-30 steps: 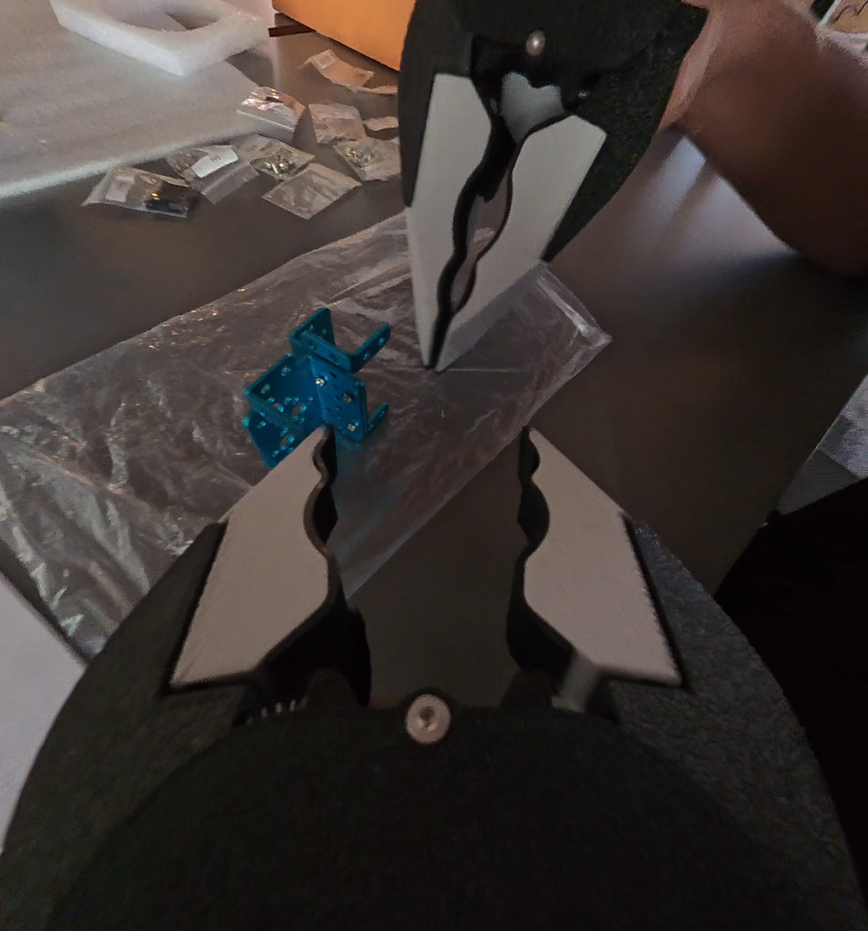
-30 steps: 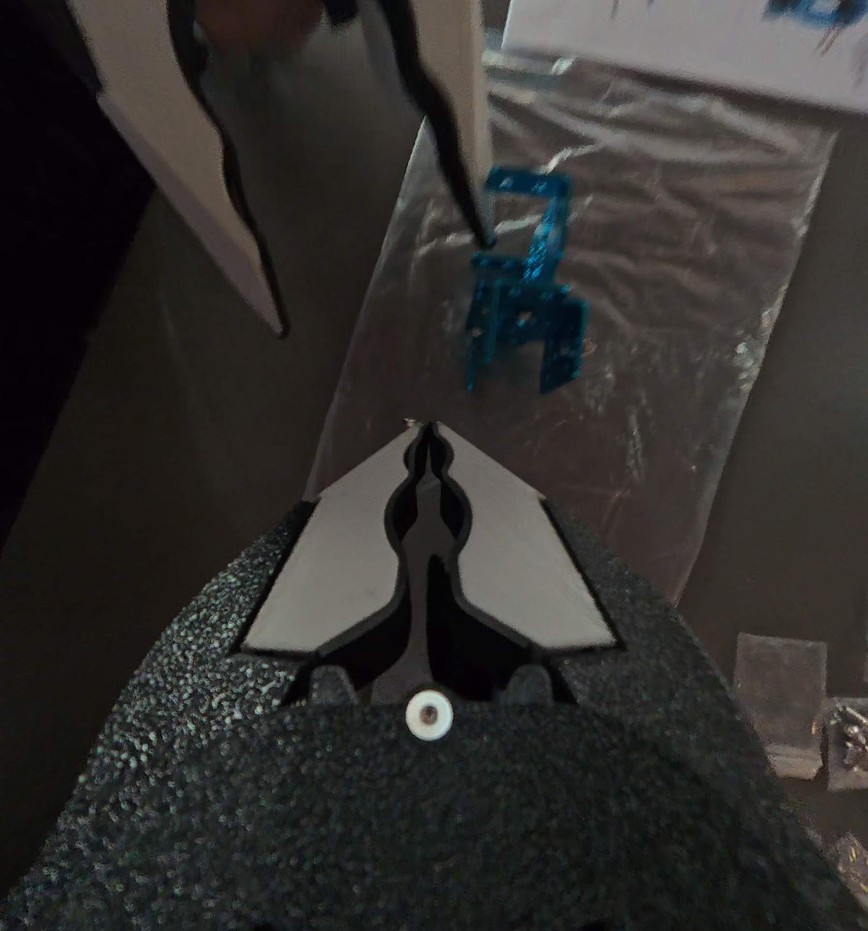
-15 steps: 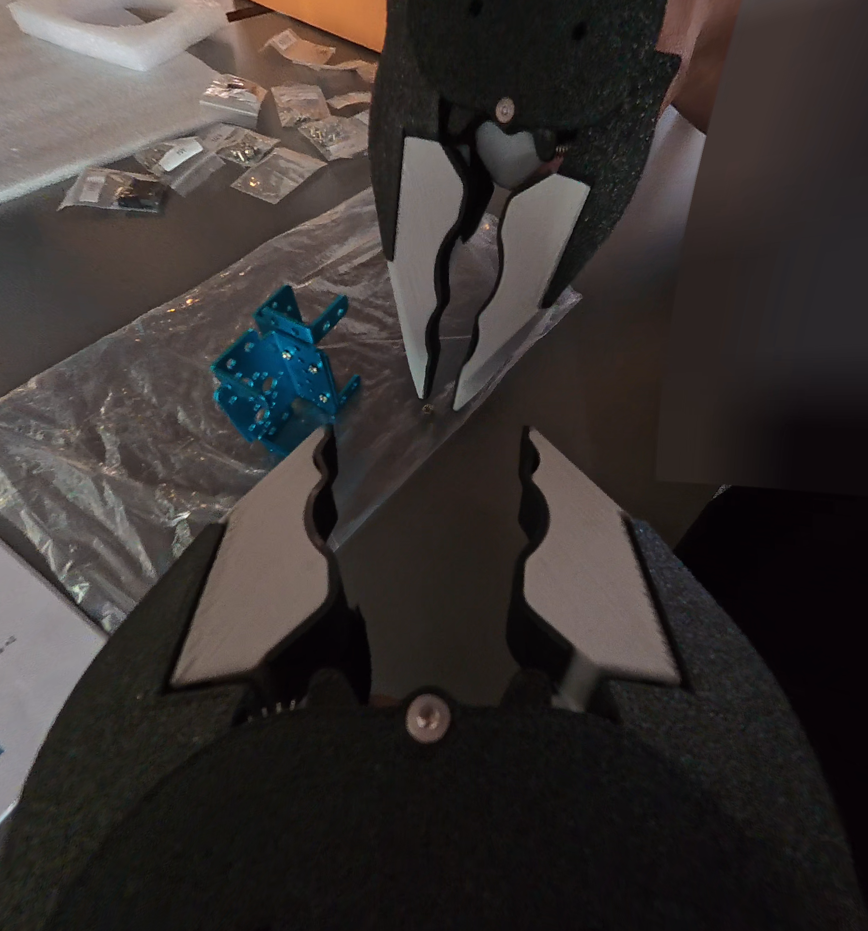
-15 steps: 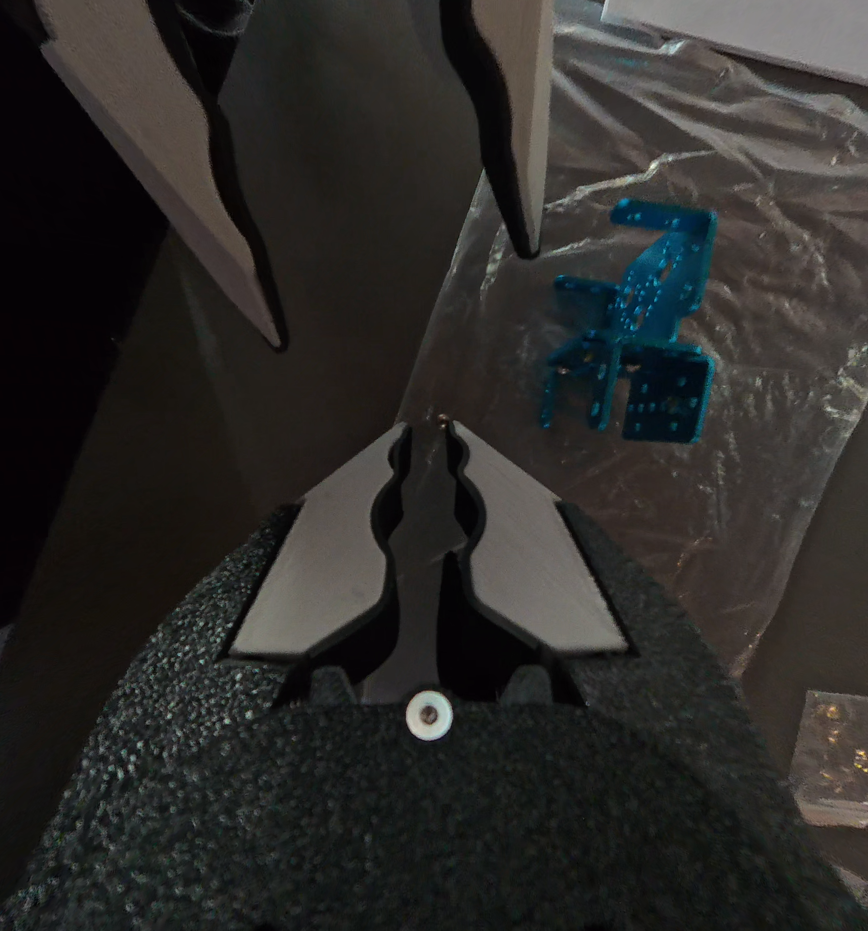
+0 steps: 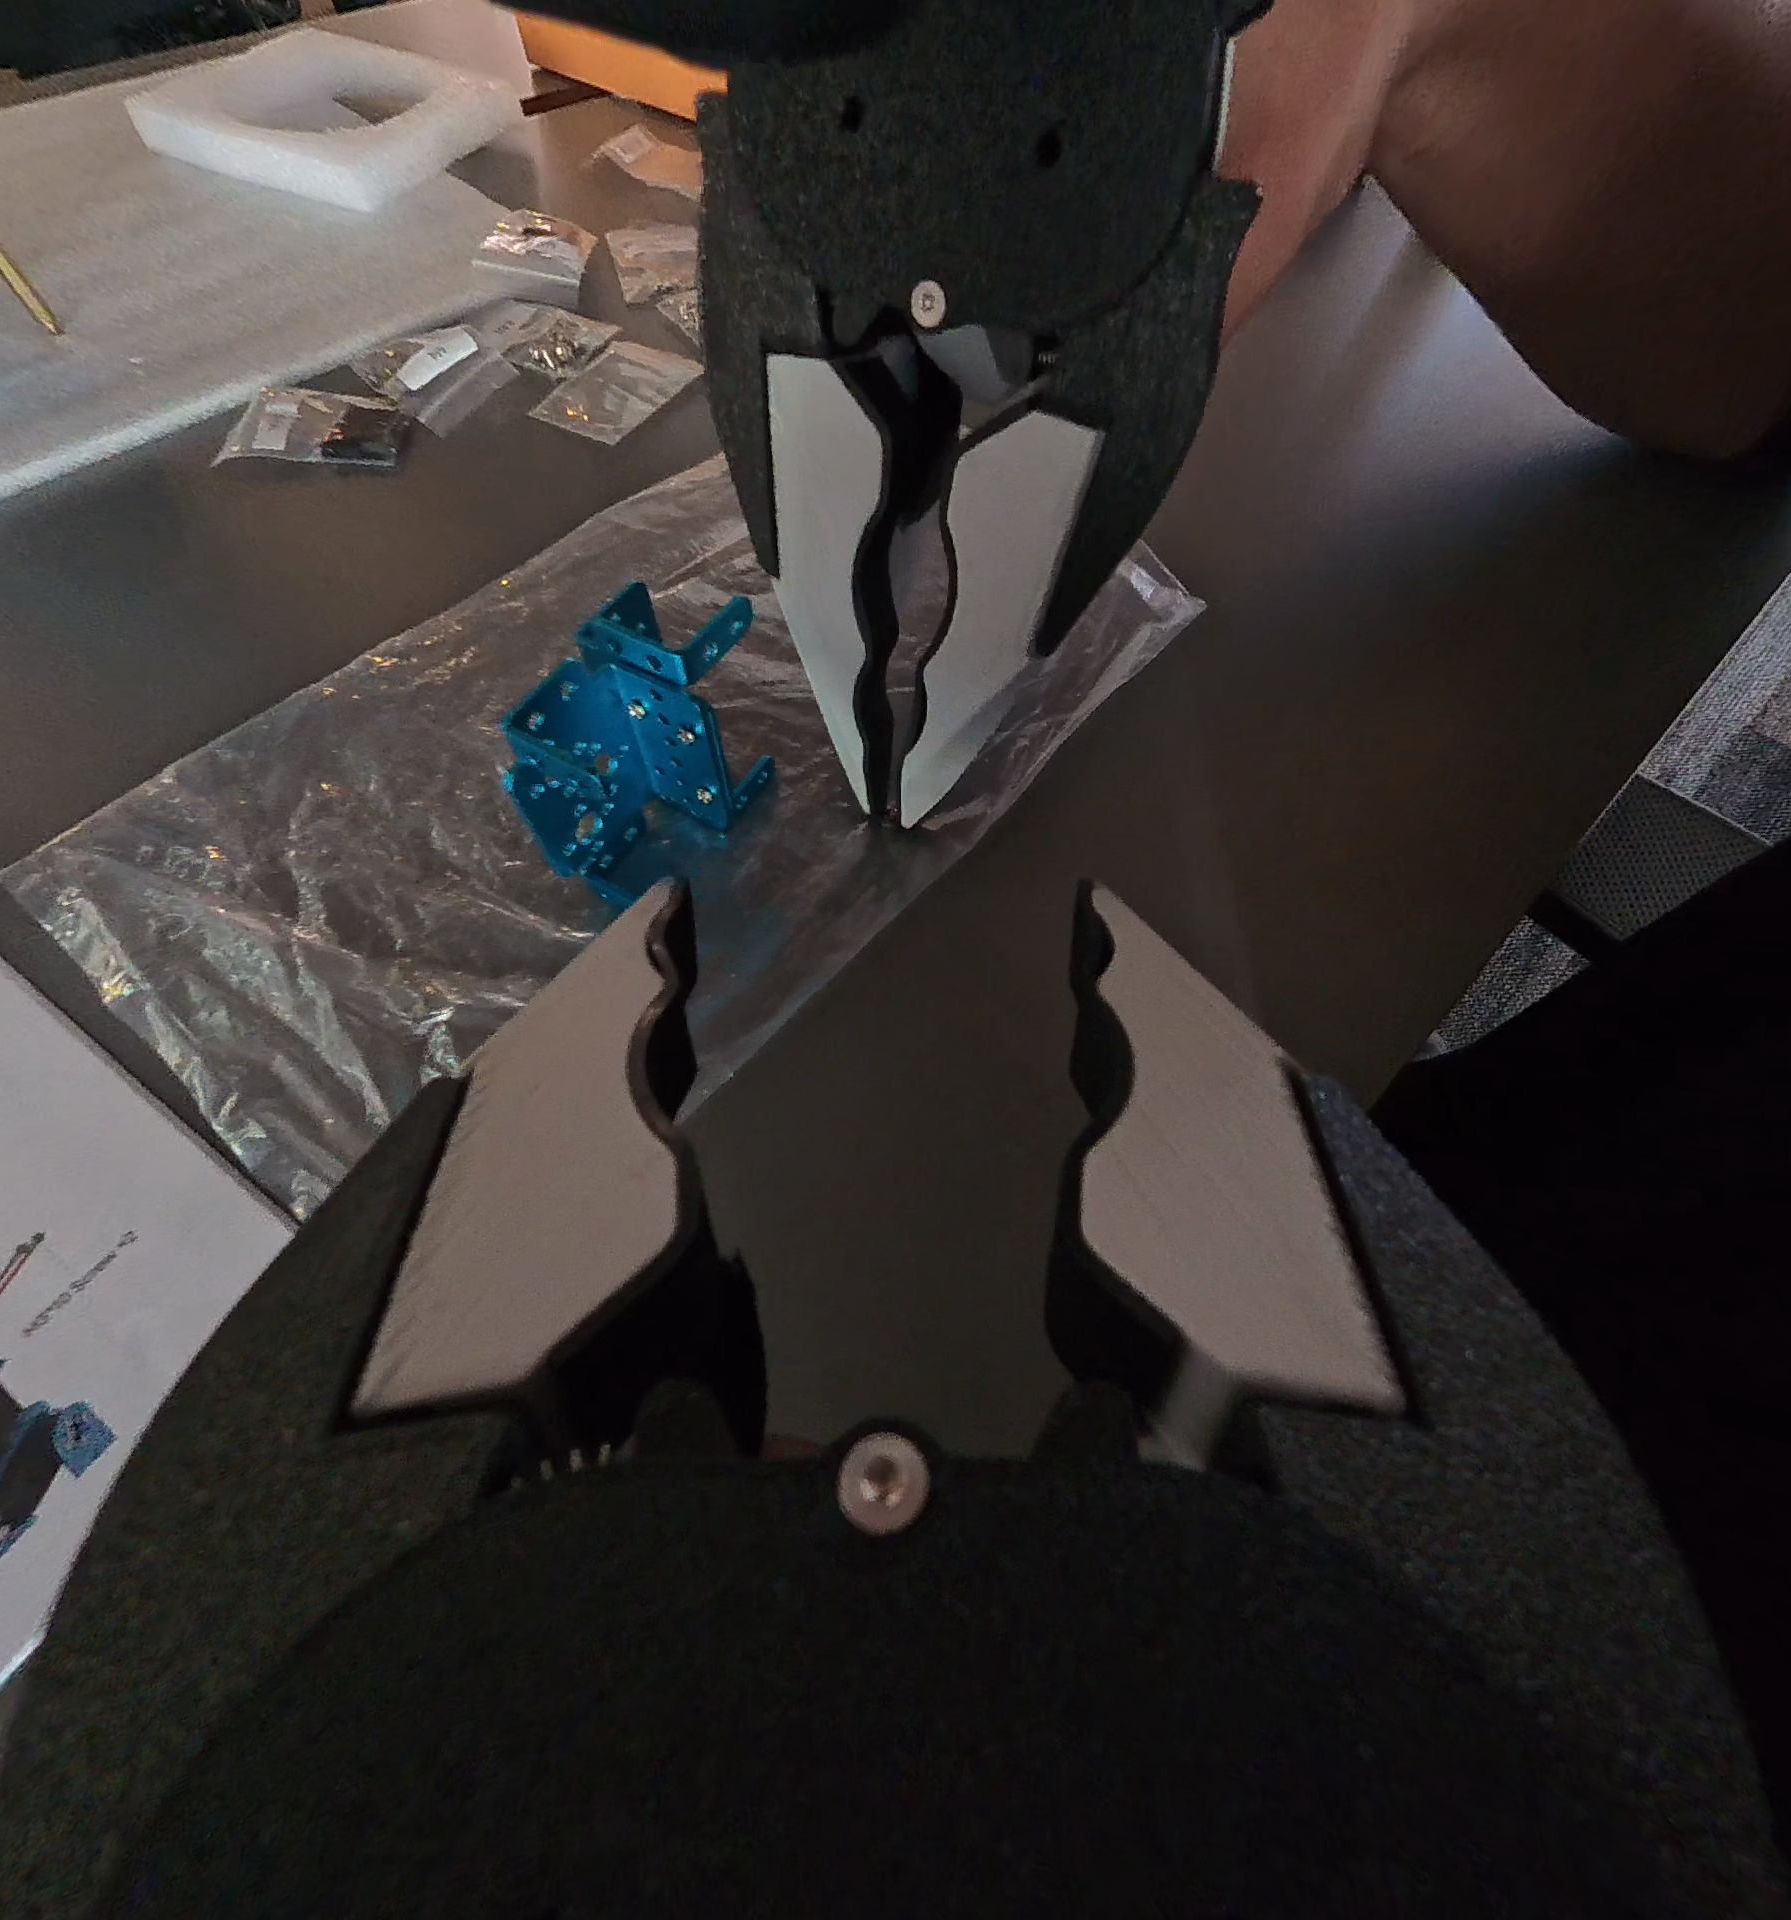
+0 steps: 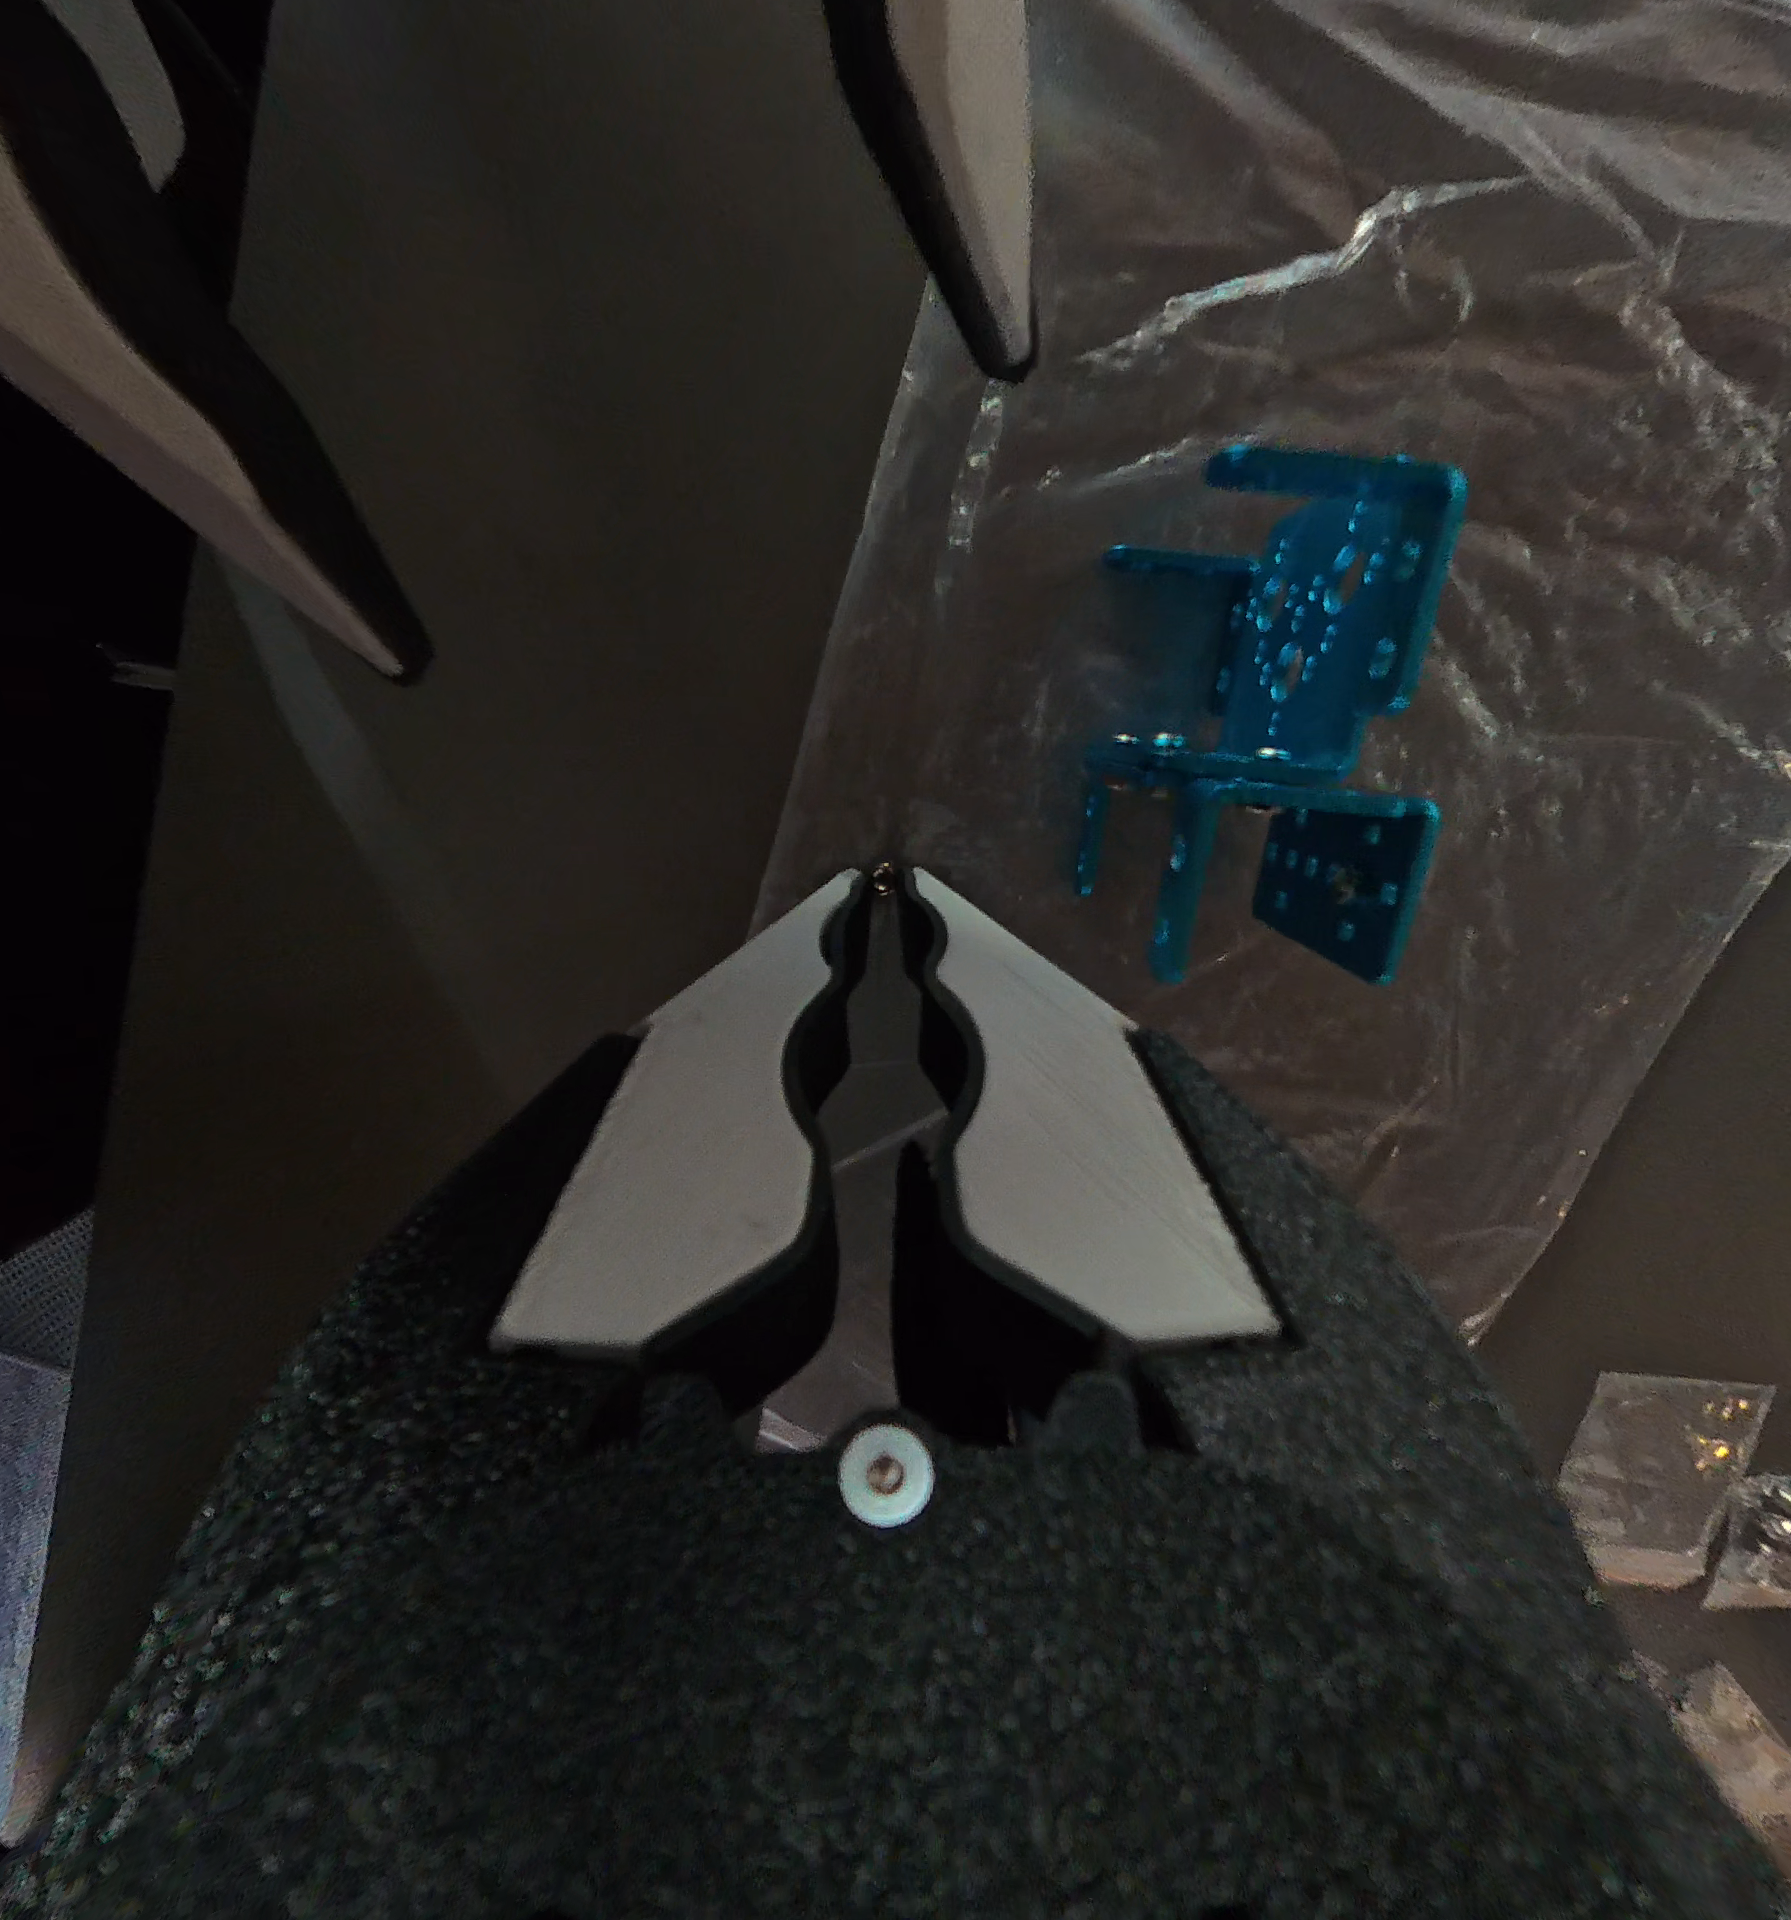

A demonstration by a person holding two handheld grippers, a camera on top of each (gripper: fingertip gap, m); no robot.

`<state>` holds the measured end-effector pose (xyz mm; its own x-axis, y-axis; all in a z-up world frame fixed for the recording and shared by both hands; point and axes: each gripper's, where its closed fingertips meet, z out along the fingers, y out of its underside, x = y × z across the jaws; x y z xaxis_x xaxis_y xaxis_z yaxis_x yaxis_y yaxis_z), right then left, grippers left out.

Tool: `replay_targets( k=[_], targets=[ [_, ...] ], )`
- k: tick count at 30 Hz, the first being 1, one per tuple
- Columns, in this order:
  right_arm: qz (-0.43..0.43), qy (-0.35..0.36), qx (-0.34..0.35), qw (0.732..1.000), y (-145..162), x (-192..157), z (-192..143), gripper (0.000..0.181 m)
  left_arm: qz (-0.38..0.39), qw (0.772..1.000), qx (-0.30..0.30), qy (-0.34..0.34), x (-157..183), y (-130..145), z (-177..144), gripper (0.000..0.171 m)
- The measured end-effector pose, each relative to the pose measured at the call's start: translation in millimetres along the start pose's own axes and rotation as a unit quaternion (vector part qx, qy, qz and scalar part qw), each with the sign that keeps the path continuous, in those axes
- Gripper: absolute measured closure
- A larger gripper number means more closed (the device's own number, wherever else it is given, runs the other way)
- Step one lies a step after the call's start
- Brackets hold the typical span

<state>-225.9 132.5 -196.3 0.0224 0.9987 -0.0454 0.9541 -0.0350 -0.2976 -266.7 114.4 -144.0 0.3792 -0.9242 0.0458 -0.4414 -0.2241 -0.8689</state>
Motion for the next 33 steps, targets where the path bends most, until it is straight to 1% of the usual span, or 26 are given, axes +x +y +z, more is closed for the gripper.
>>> replay_targets(
  k=[2, 5, 7, 10, 12, 14, 16, 18, 19, 23, 26, 28, 31, 33],
  targets=[
    [-0.002, 0.005, -0.007, 1.0, 0, 0, 0, 0.177, -0.004, 1.0, 0.001, -0.001, -2, 0, 0, 0.098],
    [-0.004, -0.001, 0.013, 1.0, 0, -1, -1, 0.178, -0.009, 1.0, -0.001, 0.002, -2, 3, 3, 0.098],
    [-0.001, -0.002, 0.035, 0.999, 1, 1, -3, 0.178, -0.016, 1.0, -0.004, 0.008, 0, 4, 7, 0.098],
    [-0.002, -0.002, 0.09, 0.996, 1, 5, -12, 0.181, -0.035, 0.999, -0.009, 0.01, 0, 5, 16, 0.099],
    [0.019, 0.0, 0.105, 0.994, 10, 13, -13, 0.181, -0.055, 0.998, -0.013, 0.014, -1, 3, 23, 0.099],
    [0.032, -0.003, 0.092, 0.995, 22, 15, -10, 0.181, -0.064, 0.997, -0.017, 0.025, 1, 0, 27, 0.099],
    [0.027, -0.004, 0.079, 0.996, 28, 11, -12, 0.181, -0.052, 0.998, -0.015, 0.024, 2, -3, 28, 0.099],
    [0.027, 0.017, 0.049, 0.998, 39, 17, -16, 0.181, -0.035, 0.999, -0.018, 0.018, 4, -3, 27, 0.099],
    [0.025, 0.03, 0.04, 0.998, 42, 20, -18, 0.178, -0.028, 0.999, -0.018, 0.017, 4, -4, 27, 0.099],
    [0.022, 0.029, 0.044, 0.998, 37, 17, -24, 0.172, -0.02, 1.0, -0.018, 0.013, 5, -2, 27, 0.099],
    [0.014, 0.033, 0.017, 0.999, 41, 13, -22, 0.172, -0.021, 1.0, -0.019, 0.012, 5, 0, 27, 0.099],
    [0.01, 0.033, 0.013, 0.999, 38, 11, -20, 0.172, -0.02, 1.0, -0.019, 0.01, 4, 1, 26, 0.099],
    [0.003, 0.046, -0.002, 0.999, 37, 16, -16, 0.171, -0.02, 1.0, -0.013, 0.011, 4, -1, 23, 0.099],
    [0.008, 0.033, -0.01, 0.999, 37, 15, -13, 0.172, -0.02, 1.0, -0.012, 0.01, 4, -1, 22, 0.099]
  ],
)
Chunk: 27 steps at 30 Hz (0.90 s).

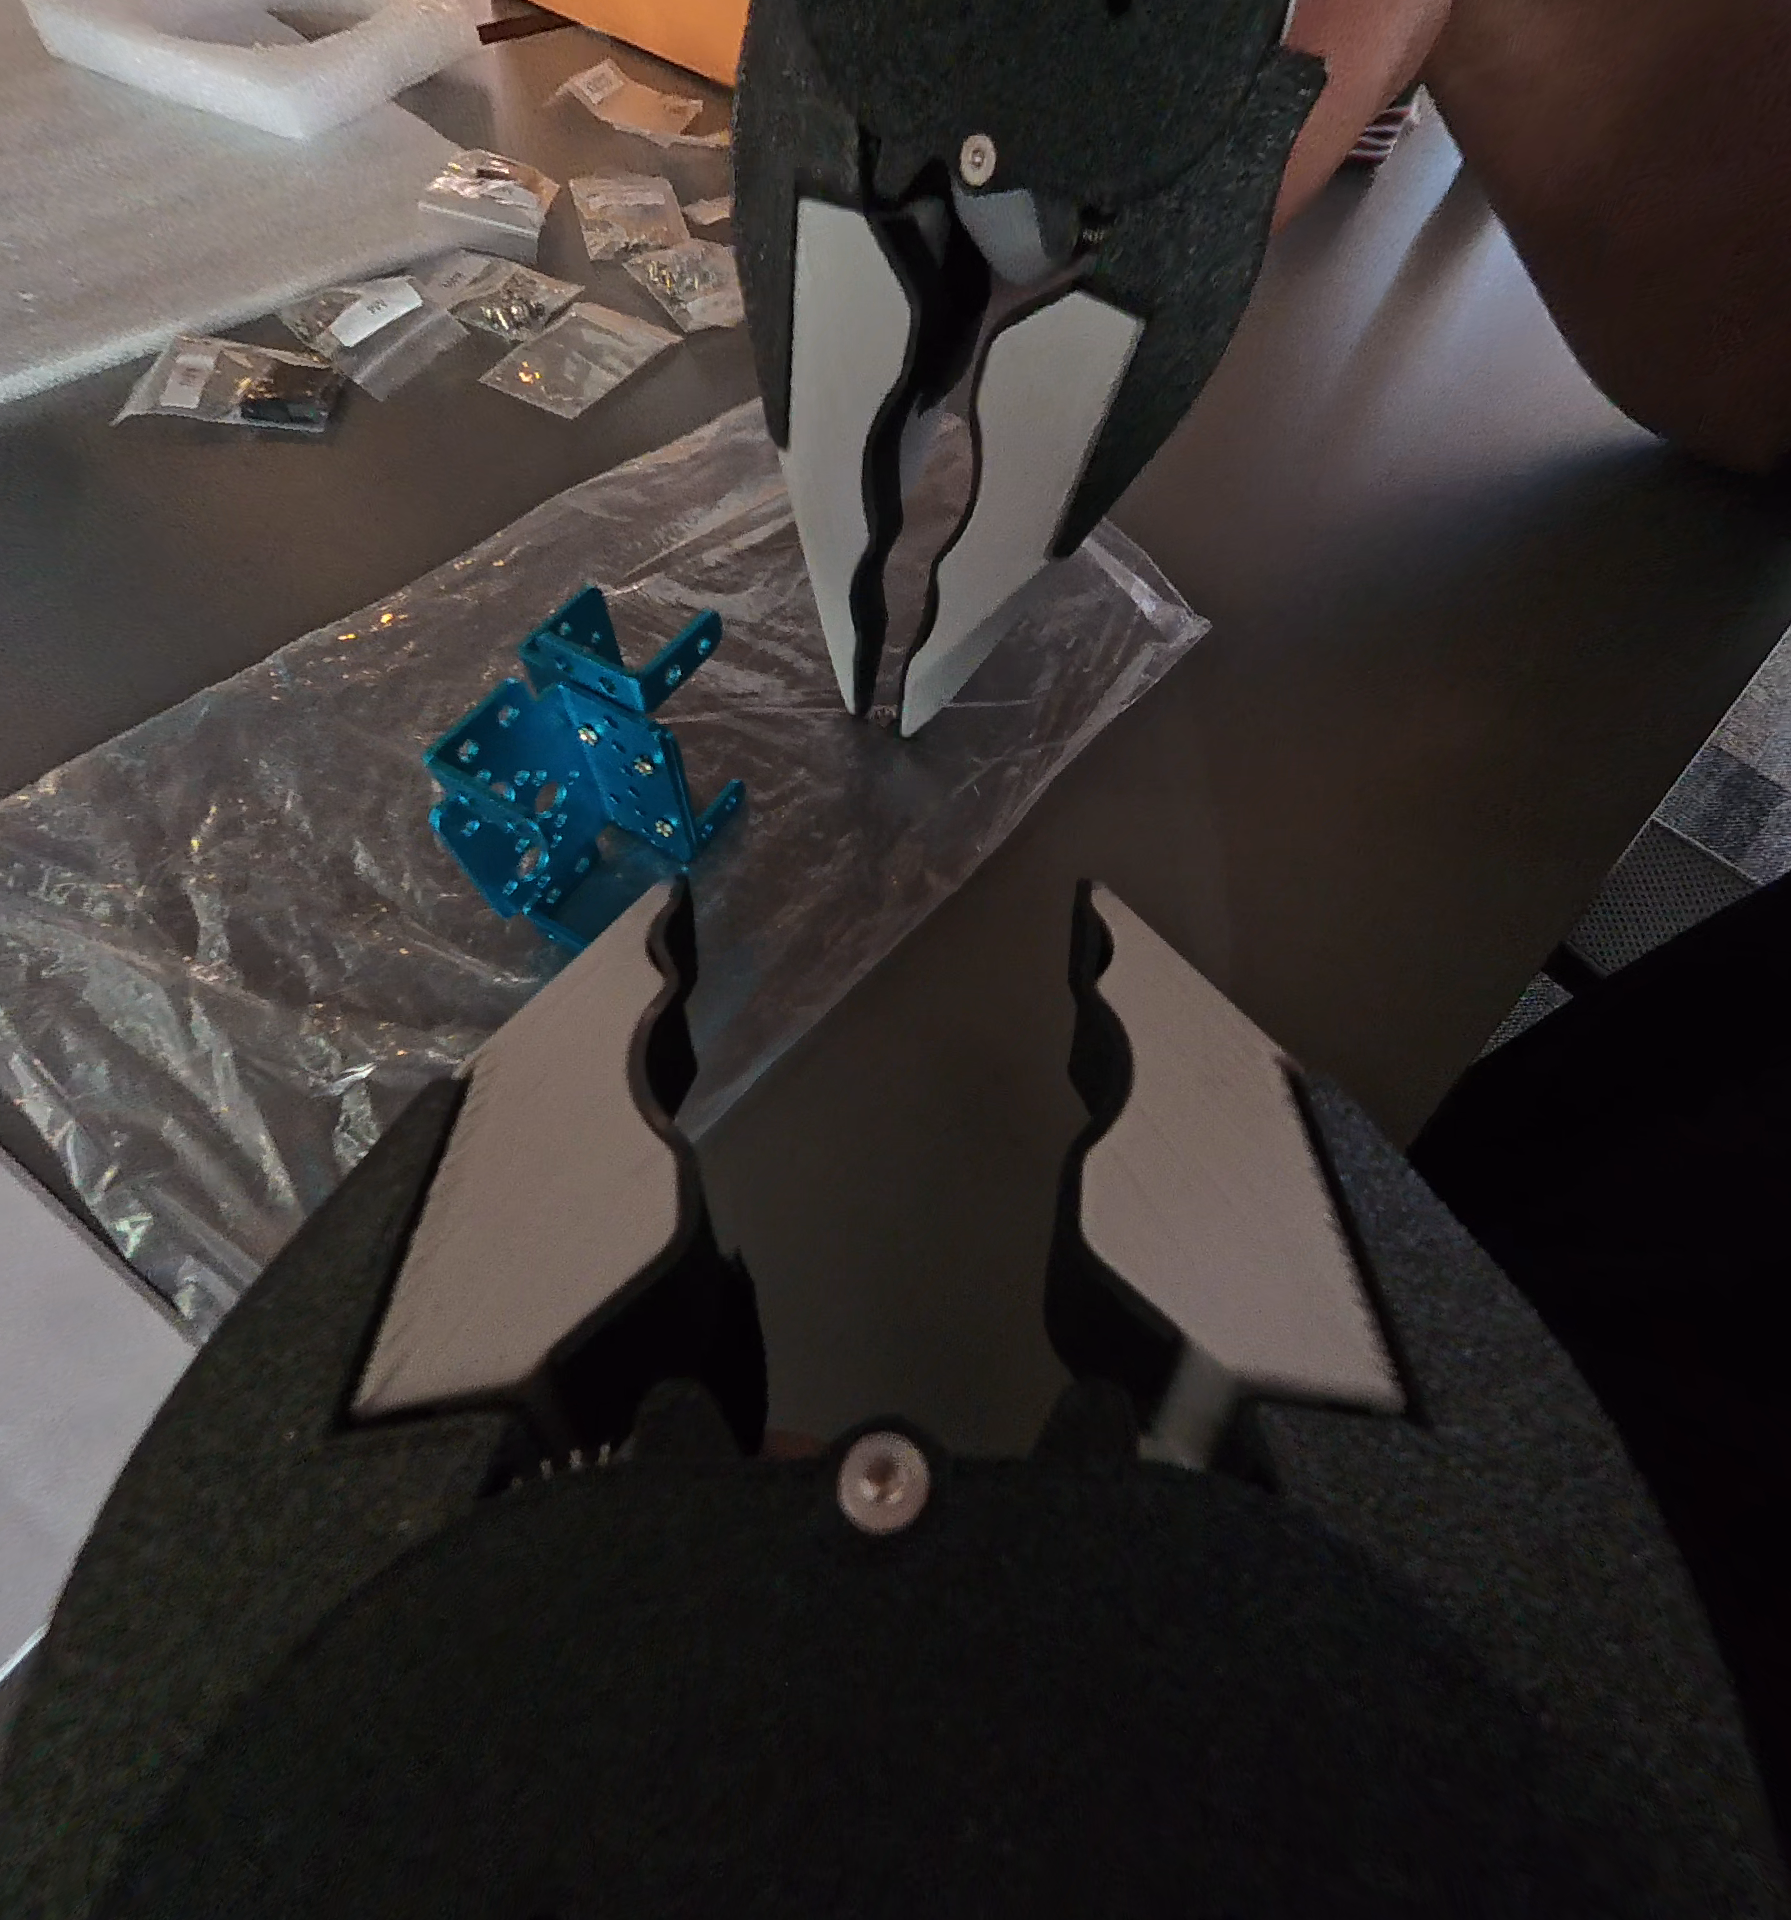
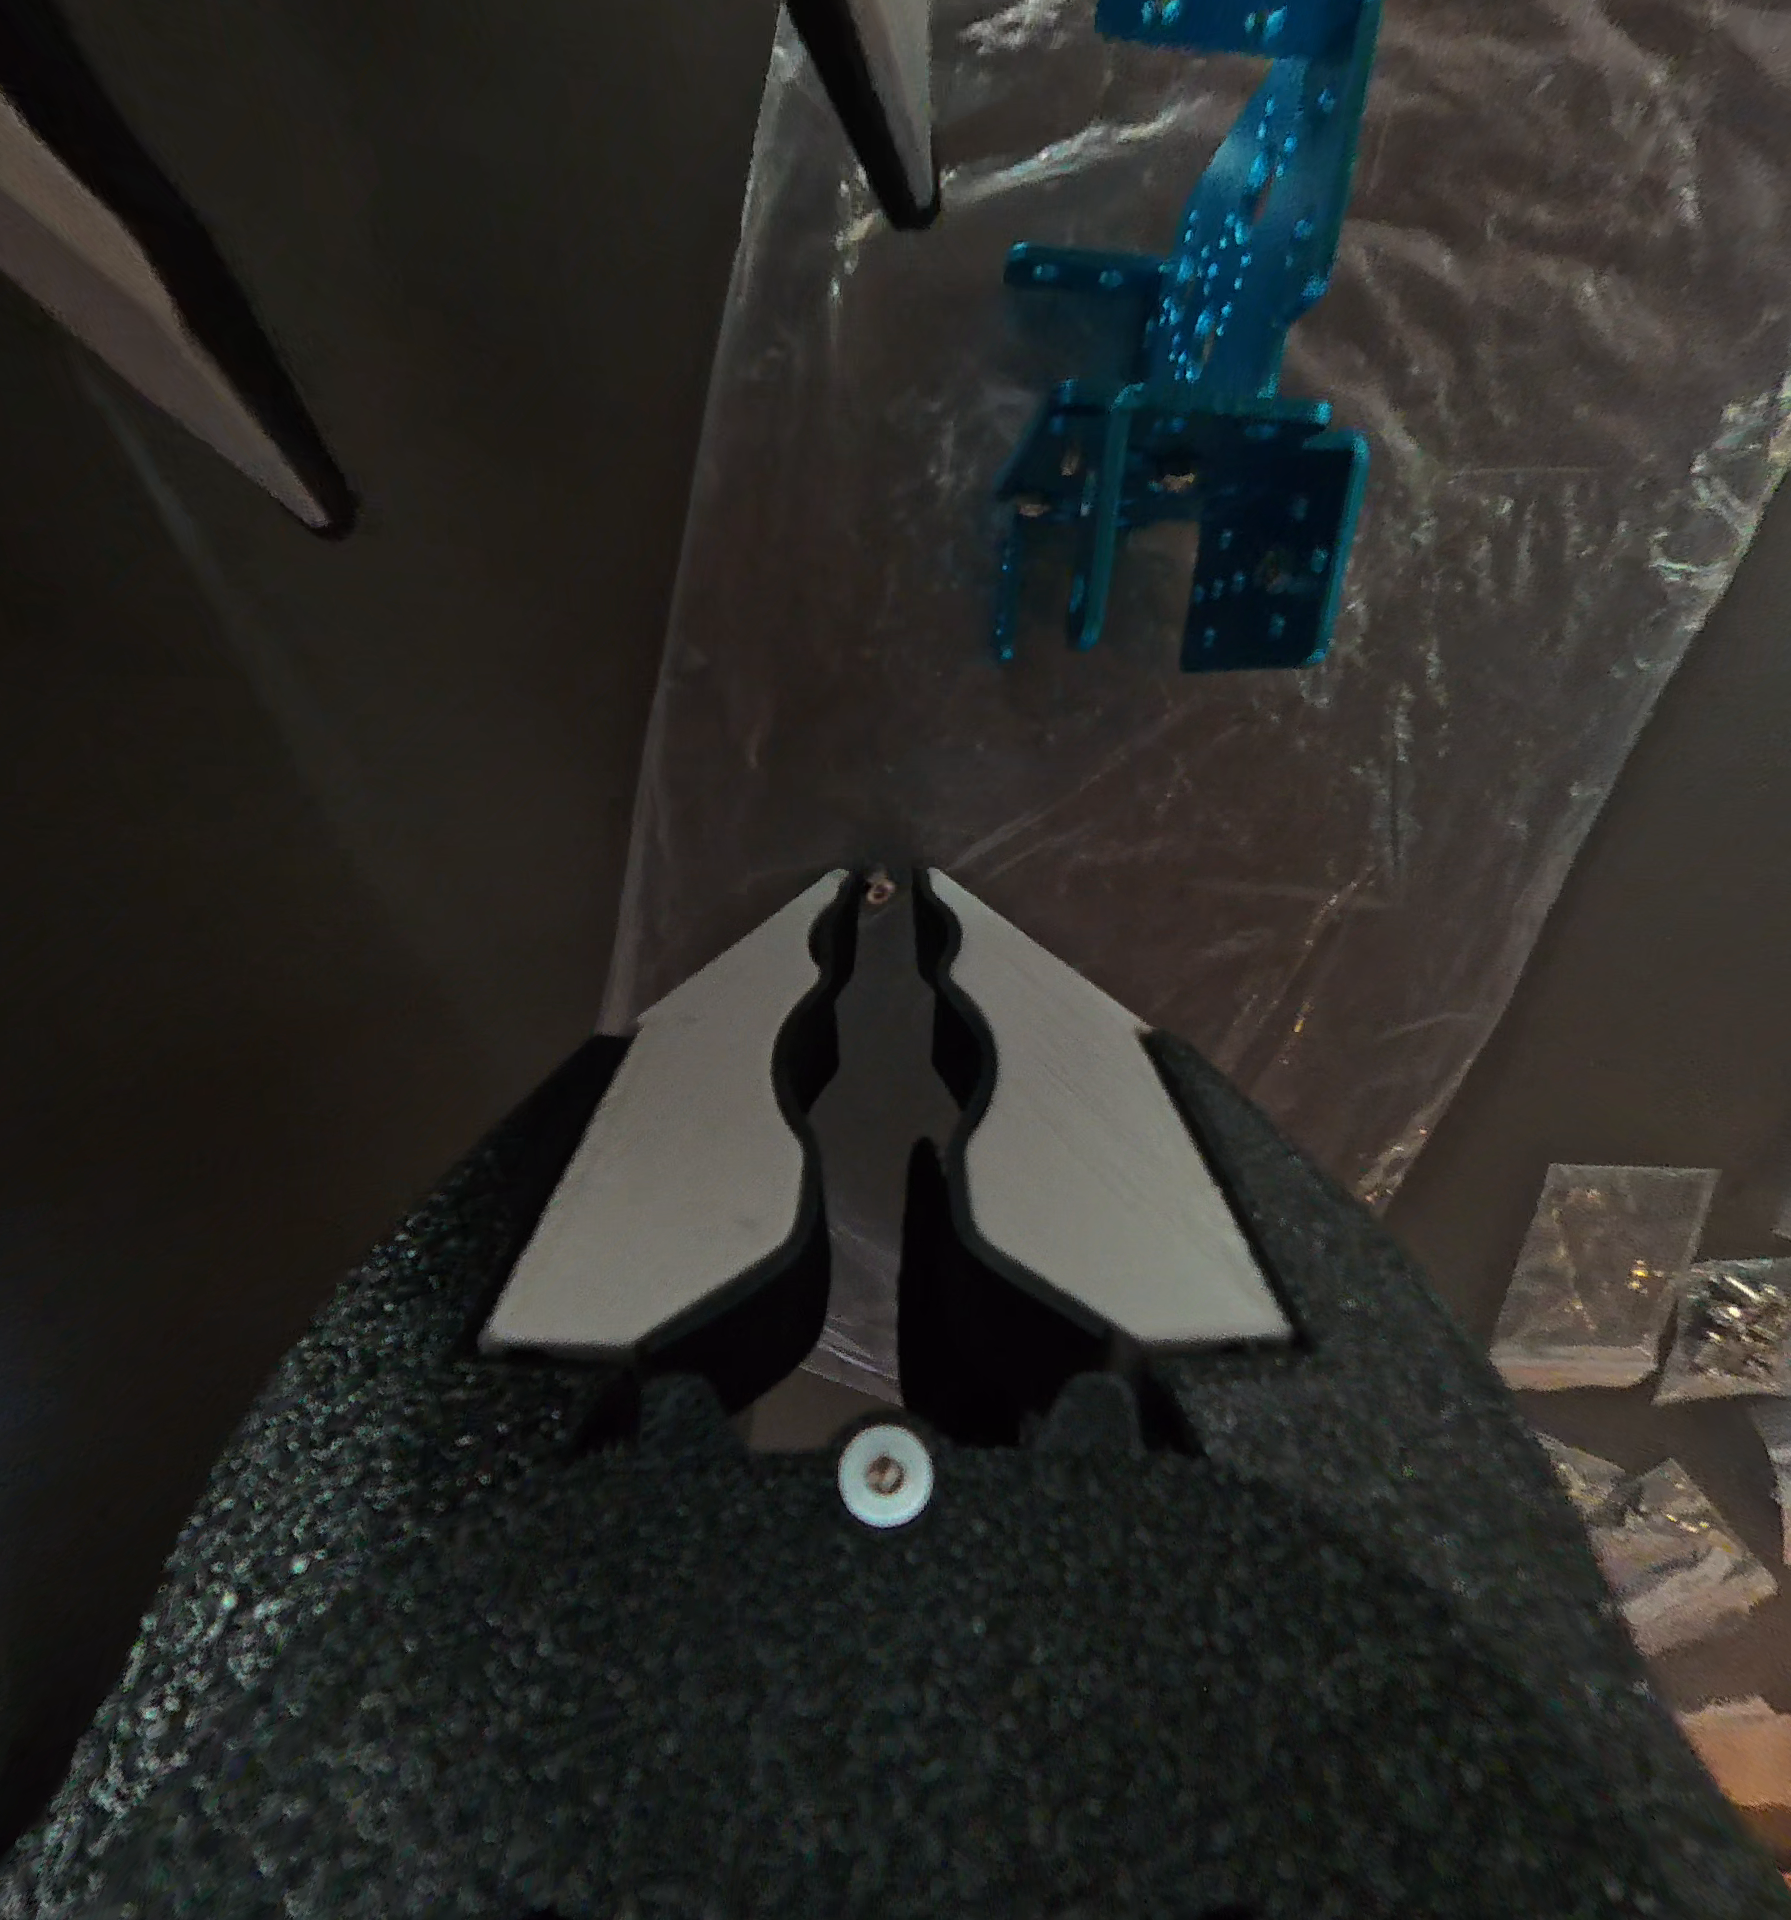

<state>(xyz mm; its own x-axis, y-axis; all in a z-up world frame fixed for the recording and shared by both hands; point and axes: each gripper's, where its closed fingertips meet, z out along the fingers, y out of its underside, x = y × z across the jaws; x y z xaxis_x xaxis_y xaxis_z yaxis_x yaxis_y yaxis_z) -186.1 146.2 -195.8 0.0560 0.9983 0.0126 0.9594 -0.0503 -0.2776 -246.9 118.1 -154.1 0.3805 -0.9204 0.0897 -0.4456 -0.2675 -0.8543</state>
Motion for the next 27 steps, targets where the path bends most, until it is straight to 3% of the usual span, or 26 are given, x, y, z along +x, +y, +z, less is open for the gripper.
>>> replay_targets(
  k=[6, 17, 24, 27],
  targets=[
    [0.028, -0.03, 0.003, 0.999, -2, 0, 1, 0.176, 0.0, 1.0, 0.003, -0.001, -1, 0, -4, 0.099],
    [0.012, -0.02, 0.045, 0.999, 0, 2, -9, 0.176, -0.007, 1.0, 0.003, -0.002, -4, 1, -2, 0.099],
    [0.01, 0.006, 0.17, 0.985, -26, 18, -25, 0.176, -0.016, 1.0, 0.008, 0.001, -7, -8, 6, 0.099],
    [0.032, -0.017, 0.225, 0.974, -33, 22, -21, 0.176, -0.026, 1.0, 0.015, 0.005, -7, -12, 9, 0.098]
  ],
)
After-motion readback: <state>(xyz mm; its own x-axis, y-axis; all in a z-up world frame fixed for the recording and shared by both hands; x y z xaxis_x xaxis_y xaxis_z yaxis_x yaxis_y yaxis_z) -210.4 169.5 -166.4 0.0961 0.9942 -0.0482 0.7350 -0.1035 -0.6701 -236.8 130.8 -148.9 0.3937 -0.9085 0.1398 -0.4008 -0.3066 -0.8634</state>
